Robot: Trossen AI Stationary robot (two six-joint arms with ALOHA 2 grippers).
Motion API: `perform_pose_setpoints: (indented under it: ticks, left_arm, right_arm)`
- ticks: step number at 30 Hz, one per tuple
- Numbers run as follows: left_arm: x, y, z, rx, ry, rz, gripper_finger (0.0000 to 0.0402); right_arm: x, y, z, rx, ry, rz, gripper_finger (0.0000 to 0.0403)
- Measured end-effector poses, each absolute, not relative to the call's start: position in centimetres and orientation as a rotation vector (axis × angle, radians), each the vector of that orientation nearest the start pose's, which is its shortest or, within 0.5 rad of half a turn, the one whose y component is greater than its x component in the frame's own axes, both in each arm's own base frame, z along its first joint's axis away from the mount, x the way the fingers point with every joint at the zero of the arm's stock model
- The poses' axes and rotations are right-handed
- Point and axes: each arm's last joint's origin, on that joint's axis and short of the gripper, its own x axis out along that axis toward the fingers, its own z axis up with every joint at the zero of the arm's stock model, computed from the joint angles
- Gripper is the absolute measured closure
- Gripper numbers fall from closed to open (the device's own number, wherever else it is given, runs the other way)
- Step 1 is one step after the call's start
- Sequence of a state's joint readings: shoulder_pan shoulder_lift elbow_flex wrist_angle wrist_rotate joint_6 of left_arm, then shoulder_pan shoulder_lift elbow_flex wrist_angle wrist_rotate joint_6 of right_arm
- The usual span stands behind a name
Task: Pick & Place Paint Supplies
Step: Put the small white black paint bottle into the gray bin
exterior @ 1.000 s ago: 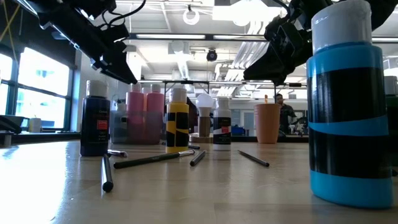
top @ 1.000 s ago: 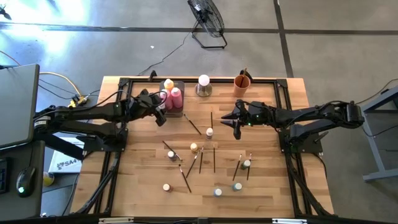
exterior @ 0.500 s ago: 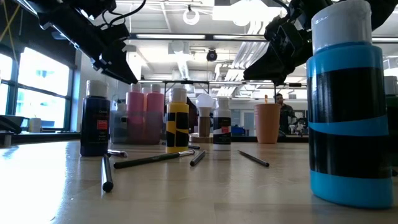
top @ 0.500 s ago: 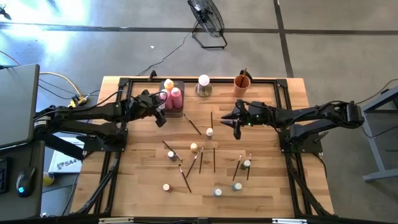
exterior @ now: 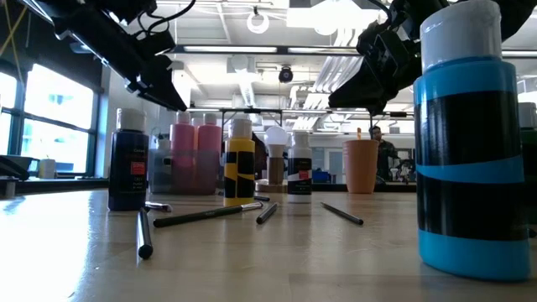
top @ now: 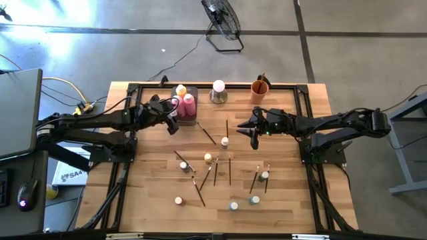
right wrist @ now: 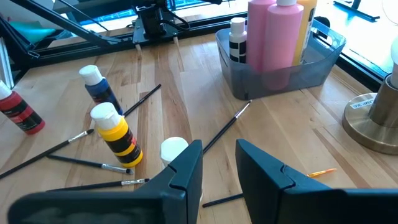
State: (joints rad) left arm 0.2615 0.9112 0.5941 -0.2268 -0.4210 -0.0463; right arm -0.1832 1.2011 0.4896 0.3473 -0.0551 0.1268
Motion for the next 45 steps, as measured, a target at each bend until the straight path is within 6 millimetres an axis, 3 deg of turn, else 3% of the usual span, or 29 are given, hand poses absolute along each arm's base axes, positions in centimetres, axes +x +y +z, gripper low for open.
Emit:
perform_pose_setpoints:
  ticks: [11,23,32,45]
  left_arm:
    - [17.6,5.6,25.0,-0.016,0.496,0.623,0.0160]
    - [17.1,1.5,26.3,0.096,0.412,0.543,0.0160]
    - [16.8,-0.6,26.6,0.142,0.389,0.449,0.0160]
    - [16.8,-0.9,26.5,0.142,0.396,0.406,0.0160]
  right_arm:
    - [23.6,-4.2,20.1,0.169,0.354,-0.149,0.0312]
    - [23.6,-4.2,20.1,0.169,0.354,-0.150,0.0312]
    - [23.6,-4.2,20.1,0.172,0.354,-0.150,0.0312]
    - [23.6,-4.2,20.1,0.172,0.354,-0.150,0.0312]
